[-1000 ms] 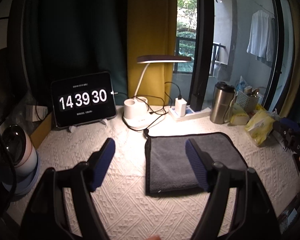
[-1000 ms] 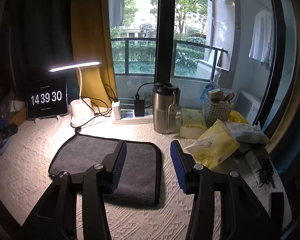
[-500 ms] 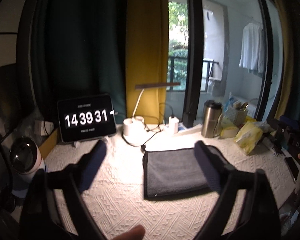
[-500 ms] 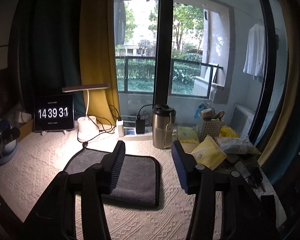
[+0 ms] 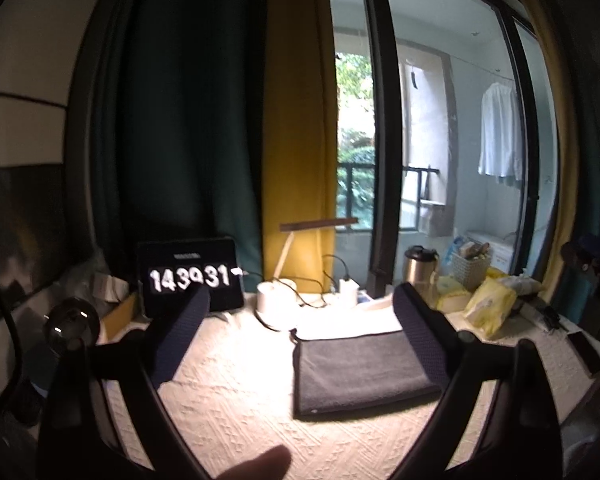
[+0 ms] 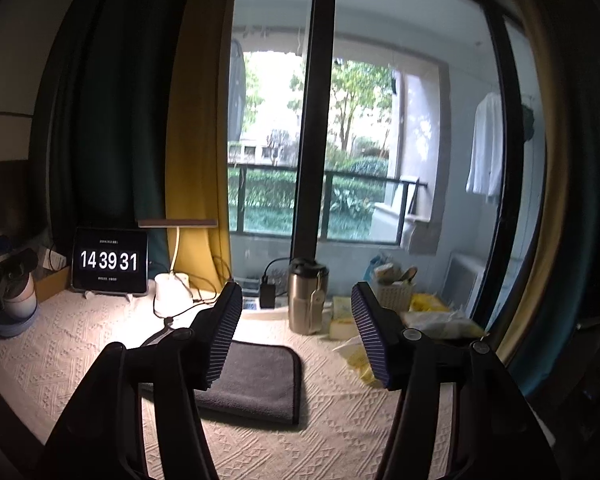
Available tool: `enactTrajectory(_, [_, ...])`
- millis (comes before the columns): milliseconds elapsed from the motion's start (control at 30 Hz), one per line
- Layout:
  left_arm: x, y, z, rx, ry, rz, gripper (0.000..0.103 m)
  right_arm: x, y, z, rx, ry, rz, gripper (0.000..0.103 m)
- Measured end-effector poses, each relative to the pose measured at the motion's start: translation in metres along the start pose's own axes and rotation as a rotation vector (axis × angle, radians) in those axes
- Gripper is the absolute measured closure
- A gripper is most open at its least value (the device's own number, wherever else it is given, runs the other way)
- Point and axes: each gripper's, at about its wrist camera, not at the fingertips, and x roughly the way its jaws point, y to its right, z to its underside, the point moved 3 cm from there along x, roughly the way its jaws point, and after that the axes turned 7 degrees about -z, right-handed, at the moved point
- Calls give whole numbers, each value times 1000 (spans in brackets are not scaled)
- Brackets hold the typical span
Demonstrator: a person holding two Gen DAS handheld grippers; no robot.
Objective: Fold towel
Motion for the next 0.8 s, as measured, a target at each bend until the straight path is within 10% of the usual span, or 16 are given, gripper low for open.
enactTrajectory(800, [-19, 9, 7, 10, 63, -5, 4, -15, 17, 18, 17, 19, 45, 38])
